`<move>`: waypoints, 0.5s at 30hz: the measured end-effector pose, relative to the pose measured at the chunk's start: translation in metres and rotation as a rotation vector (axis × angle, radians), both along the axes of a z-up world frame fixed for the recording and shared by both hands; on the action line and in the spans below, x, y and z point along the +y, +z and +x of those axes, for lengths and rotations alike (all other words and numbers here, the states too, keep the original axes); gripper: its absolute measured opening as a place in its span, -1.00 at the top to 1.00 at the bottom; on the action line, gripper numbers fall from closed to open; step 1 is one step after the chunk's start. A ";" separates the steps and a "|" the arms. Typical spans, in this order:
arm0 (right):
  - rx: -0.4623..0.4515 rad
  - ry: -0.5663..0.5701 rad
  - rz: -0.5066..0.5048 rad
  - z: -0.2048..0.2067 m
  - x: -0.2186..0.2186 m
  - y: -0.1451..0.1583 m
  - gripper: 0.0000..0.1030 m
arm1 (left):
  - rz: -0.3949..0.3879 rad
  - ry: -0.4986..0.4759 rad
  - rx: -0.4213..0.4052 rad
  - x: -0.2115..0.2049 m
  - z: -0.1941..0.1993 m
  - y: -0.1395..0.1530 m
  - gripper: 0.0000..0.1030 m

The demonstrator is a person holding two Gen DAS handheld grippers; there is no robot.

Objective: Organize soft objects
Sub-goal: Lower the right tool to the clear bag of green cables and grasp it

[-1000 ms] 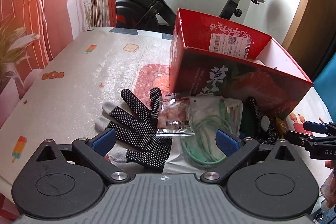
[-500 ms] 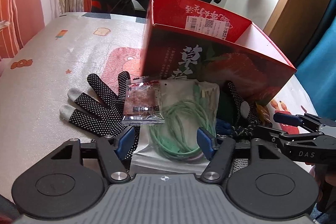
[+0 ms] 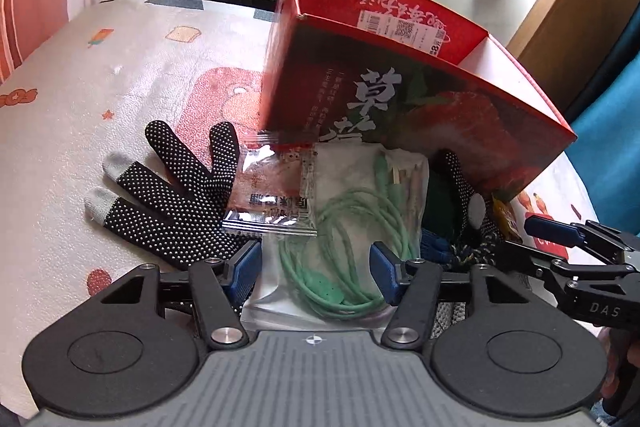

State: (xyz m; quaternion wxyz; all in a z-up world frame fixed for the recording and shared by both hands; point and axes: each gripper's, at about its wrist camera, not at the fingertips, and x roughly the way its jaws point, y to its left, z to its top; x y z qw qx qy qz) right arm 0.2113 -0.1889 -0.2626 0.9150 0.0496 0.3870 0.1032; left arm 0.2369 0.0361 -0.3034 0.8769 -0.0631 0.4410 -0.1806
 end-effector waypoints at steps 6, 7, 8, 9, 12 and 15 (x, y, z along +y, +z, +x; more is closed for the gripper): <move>-0.002 0.015 -0.001 0.001 0.002 0.001 -0.20 | -0.034 0.050 0.013 0.012 0.008 -0.002 -0.15; 0.000 0.016 0.000 0.001 0.002 0.001 -0.19 | -0.059 0.045 0.027 0.014 0.008 -0.003 -0.11; 0.000 0.017 0.000 0.001 0.003 0.001 -0.18 | -0.079 0.035 0.039 0.013 0.008 -0.003 -0.03; -0.001 0.019 0.002 0.001 0.003 0.002 -0.17 | -0.089 0.027 0.044 0.012 0.007 -0.003 -0.03; -0.011 0.026 0.011 0.001 0.003 0.005 -0.16 | -0.100 -0.007 0.046 0.006 0.003 -0.002 0.01; -0.014 0.042 0.026 0.001 0.005 0.008 -0.14 | -0.118 -0.023 0.053 0.000 0.002 -0.003 0.04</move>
